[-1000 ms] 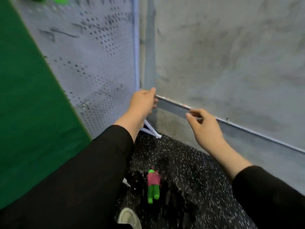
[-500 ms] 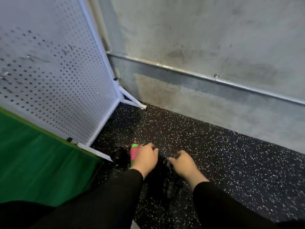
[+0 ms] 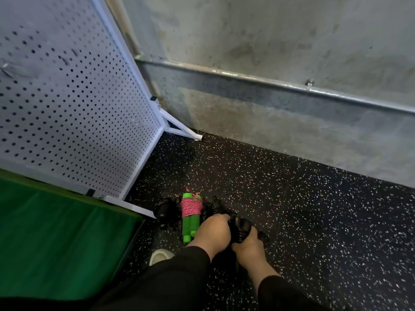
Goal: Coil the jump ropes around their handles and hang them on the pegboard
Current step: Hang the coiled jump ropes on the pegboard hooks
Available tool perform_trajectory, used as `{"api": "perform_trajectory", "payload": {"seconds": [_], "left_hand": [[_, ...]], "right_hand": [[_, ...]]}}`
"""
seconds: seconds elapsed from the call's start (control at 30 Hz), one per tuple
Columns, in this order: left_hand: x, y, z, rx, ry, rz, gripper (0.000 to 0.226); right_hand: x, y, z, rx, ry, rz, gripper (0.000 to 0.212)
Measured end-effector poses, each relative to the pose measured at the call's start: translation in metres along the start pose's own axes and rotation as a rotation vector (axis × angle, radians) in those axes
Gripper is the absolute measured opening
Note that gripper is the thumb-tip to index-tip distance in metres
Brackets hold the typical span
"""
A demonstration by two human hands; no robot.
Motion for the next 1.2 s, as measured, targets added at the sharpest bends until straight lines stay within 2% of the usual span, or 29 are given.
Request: {"api": "perform_trajectory", "payload": {"seconds": [0.13, 0.23, 0.3, 0.4, 0.47, 0.53, 0.63, 0.77, 0.93, 1.03, 1.1, 1.2], "left_hand": [[-0.004, -0.002, 0.000, 0.005, 0.005, -0.006, 0.048], [0.001, 0.001, -0.008, 0.076, 0.074, -0.009, 0.038], [0.007, 0.005, -0.022, 0.198, 0.173, -0.010, 0.030], [0.017, 0.018, -0.051, 0.364, 0.351, -0.039, 0.031], [0.025, 0.029, -0.070, 0.415, 0.464, -0.069, 0.034], [0.035, 0.039, -0.086, 0.386, 0.679, -0.054, 0.039], [0.063, 0.062, -0.106, 0.180, 0.920, 0.062, 0.056], [0.100, 0.105, -0.154, 0.130, 1.084, 0.343, 0.046], [0.116, 0.173, -0.224, 0.278, 1.154, 0.613, 0.029], [0.117, 0.205, -0.253, 0.427, 1.174, 0.654, 0.031], [0.114, 0.217, -0.265, 0.502, 1.238, 0.663, 0.033], [0.105, 0.229, -0.278, 0.548, 1.303, 0.689, 0.040]], "right_hand": [[-0.003, 0.007, -0.009, 0.063, -0.047, -0.006, 0.079], [-0.003, 0.018, -0.022, 0.172, -0.106, -0.030, 0.073], [-0.004, 0.030, -0.034, 0.259, -0.154, -0.070, 0.073], [-0.011, 0.052, -0.054, 0.368, -0.281, -0.201, 0.074], [-0.024, 0.070, -0.067, 0.398, -0.383, -0.309, 0.074], [-0.042, 0.090, -0.080, 0.408, -0.469, -0.429, 0.075], [-0.079, 0.127, -0.094, 0.396, -0.572, -0.641, 0.080], [-0.127, 0.182, -0.115, 0.387, -0.665, -0.884, 0.083], [-0.172, 0.252, -0.153, 0.376, -0.597, -1.112, 0.075], [-0.195, 0.282, -0.159, 0.519, -0.440, -1.191, 0.082], [-0.211, 0.297, -0.154, 0.524, -0.357, -1.236, 0.090], [-0.233, 0.314, -0.146, 0.512, -0.314, -1.272, 0.087]]}}
Point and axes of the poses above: each hand's wrist, its own y-axis away from the middle knuckle, its own z-axis out of the palm, x = y × z, the point moved 3 cm from there along -y, towards the middle knuckle, and after that the axes turned 3 degrees about -z, right-handed, at the moved point
